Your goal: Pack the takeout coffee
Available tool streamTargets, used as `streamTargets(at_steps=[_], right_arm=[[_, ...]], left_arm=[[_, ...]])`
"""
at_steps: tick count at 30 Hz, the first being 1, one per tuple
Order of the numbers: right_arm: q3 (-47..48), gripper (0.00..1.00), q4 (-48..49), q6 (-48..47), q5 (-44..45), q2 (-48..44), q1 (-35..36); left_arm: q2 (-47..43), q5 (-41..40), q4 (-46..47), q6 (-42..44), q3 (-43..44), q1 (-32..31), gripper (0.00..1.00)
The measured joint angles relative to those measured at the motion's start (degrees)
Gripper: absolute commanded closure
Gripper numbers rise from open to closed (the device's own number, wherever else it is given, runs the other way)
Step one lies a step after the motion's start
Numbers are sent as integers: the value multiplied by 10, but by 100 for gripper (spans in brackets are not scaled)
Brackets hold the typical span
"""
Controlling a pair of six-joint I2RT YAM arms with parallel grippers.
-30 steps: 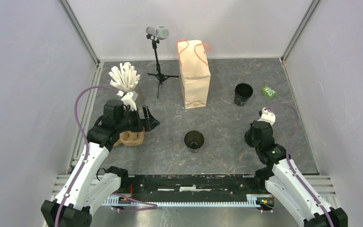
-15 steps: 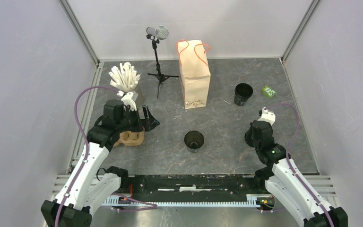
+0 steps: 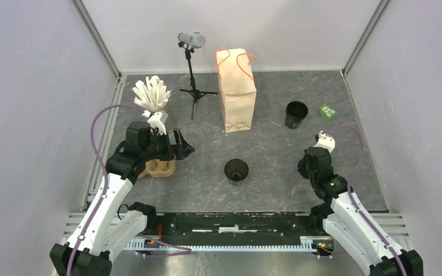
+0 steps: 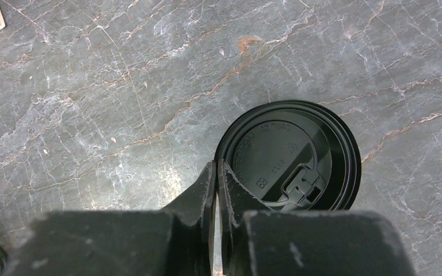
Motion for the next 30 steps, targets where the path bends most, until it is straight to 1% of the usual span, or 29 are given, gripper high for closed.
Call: streamTargets(at_steps=[1, 2, 15, 18, 20, 23, 27, 30], right_arm=[[0, 99, 0, 1, 0, 0, 0], [0, 100, 1, 2, 0, 0, 0], [0, 100, -1, 10, 9, -31, 0], [0, 94, -3, 13, 13, -34, 0], [0, 93, -2, 14, 12, -34, 0], [-1, 94, 2, 13, 5, -34, 0], [-8, 91, 16, 14, -11, -34, 0], [-12, 95, 22, 14, -18, -35, 0]], left_arm=[[0, 0, 0, 0, 0, 0, 0], [0, 0, 0, 0, 0, 0, 0], [0, 0, 0, 0, 0, 0, 0], [0, 0, 0, 0, 0, 0, 0], [0, 0, 0, 0, 0, 0, 0], [-1, 0, 0, 0, 0, 0, 0], [-1, 0, 0, 0, 0, 0, 0], [-1, 0, 0, 0, 0, 0, 0]])
